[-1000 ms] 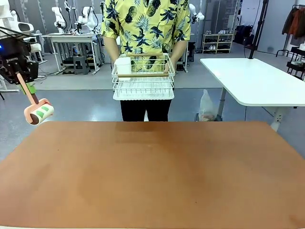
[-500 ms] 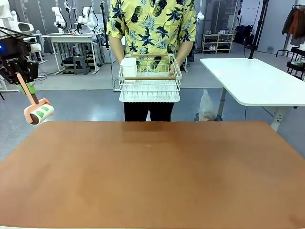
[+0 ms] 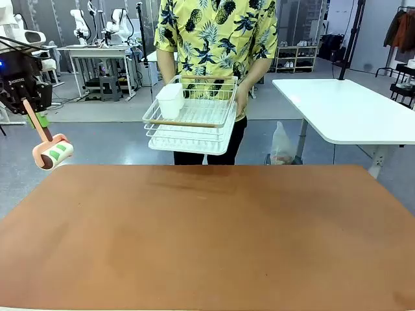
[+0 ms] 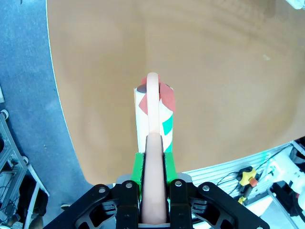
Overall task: Clean the table.
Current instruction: Place the Lint Roller down when the Dish drying rack is positioned in the middle of the table.
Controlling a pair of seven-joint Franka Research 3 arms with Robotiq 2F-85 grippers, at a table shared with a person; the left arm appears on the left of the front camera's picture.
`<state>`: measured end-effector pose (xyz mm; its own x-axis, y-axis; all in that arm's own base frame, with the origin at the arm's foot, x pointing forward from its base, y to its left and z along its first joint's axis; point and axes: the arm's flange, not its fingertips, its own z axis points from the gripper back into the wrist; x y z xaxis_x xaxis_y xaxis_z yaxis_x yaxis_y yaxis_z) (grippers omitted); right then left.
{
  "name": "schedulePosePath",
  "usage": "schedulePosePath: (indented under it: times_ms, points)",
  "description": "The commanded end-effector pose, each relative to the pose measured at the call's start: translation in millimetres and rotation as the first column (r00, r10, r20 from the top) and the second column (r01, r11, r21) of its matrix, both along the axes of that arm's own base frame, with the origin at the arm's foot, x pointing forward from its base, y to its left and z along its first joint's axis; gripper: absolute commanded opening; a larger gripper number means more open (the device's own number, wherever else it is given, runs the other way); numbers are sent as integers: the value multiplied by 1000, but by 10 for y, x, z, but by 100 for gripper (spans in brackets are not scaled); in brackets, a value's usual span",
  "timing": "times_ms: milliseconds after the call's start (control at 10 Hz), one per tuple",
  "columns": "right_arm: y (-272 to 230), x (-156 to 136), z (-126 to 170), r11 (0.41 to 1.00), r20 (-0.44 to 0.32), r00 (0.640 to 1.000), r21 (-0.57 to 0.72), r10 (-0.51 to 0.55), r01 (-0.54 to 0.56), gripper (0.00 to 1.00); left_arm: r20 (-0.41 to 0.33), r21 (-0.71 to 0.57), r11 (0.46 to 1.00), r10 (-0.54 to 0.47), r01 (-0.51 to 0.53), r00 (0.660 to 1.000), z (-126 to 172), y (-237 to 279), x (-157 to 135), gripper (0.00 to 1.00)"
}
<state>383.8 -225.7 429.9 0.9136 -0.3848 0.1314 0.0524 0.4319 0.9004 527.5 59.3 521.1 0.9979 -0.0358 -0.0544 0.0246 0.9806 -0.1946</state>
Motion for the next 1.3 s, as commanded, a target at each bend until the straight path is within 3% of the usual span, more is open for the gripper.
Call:
schedulePosePath:
  times_ms: [0,1200]
  points:
    - [1,-10,27,1000,6,1000,3,3,-3,100,-7,10,1000,3,-3,1000,52,-2,-44,21]
    - [1,-10,27,1000,6,1000,3,3,-3,100,-7,10,1000,3,-3,1000,52,-2,-44,21]
